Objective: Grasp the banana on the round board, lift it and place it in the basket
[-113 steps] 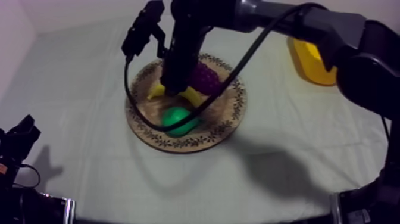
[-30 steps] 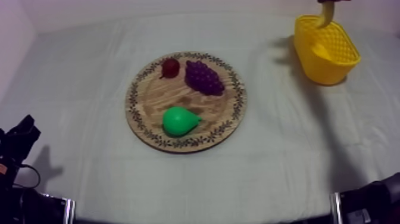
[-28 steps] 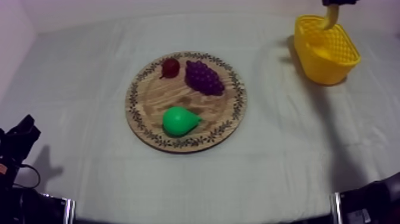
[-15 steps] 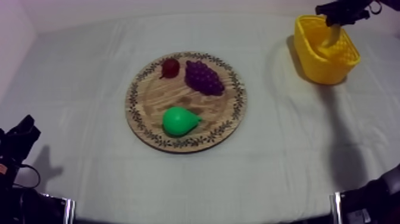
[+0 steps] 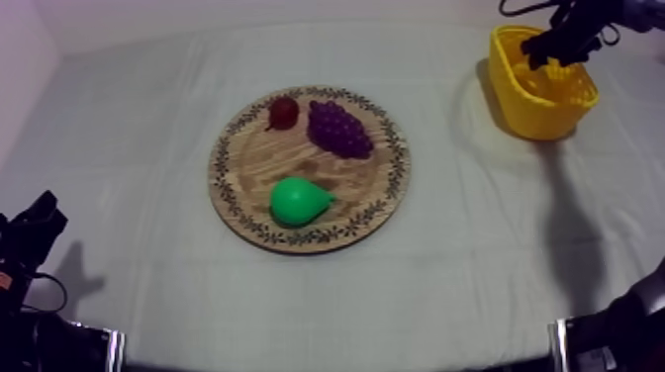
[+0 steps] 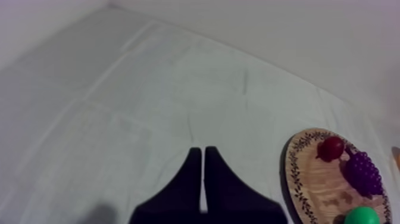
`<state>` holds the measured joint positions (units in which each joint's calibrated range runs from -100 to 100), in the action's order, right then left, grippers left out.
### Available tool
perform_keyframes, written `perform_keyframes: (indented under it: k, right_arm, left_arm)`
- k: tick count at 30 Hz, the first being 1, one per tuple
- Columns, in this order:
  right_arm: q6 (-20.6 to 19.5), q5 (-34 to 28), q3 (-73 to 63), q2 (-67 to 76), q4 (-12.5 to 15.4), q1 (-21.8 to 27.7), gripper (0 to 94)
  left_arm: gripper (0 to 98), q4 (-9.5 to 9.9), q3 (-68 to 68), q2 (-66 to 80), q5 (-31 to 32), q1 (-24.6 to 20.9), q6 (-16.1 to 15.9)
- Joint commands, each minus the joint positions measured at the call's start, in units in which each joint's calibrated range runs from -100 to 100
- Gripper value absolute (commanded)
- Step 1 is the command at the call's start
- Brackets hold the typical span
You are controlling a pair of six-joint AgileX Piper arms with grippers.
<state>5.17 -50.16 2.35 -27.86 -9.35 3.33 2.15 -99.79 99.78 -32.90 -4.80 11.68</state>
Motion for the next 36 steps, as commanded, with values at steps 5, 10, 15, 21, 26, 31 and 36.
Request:
perform_keyframes:
  k: [5,10,15,21,26,31,36]
  right_arm:
    - [0.9,1.8,5.4,7.3,1.1,0.3,50.0]
    - [0.6,5.5,14.4,17.6,1.5,0.2,33.9]
    - [-1.0,10.2,25.9,29.5,1.0,-0.3,10.2]
    - [-4.7,18.5,41.9,45.1,-1.2,-1.1,1.7]
    - [-4.8,24.7,53.8,59.3,0.1,-1.1,0.7]
    - [-0.8,27.9,65.2,73.4,4.6,-1.7,0.5]
    - [2.1,27.8,75.0,86.6,7.7,-2.6,0.5]
  left_arm:
    - [0.1,0.03,0.0,0.0,0.0,0.0,0.0]
    - [0.1,0.03,0.0,0.0,0.0,0.0,0.0]
    - [0.1,0.03,0.0,0.0,0.0,0.0,0.0]
    - [0.1,0.03,0.0,0.0,0.0,0.0,0.0]
    - [0.1,0.03,0.0,0.0,0.0,0.0,0.0]
    - [0.1,0.03,0.0,0.0,0.0,0.0,0.0]
    - [0.1,0.03,0.0,0.0,0.0,0.0,0.0]
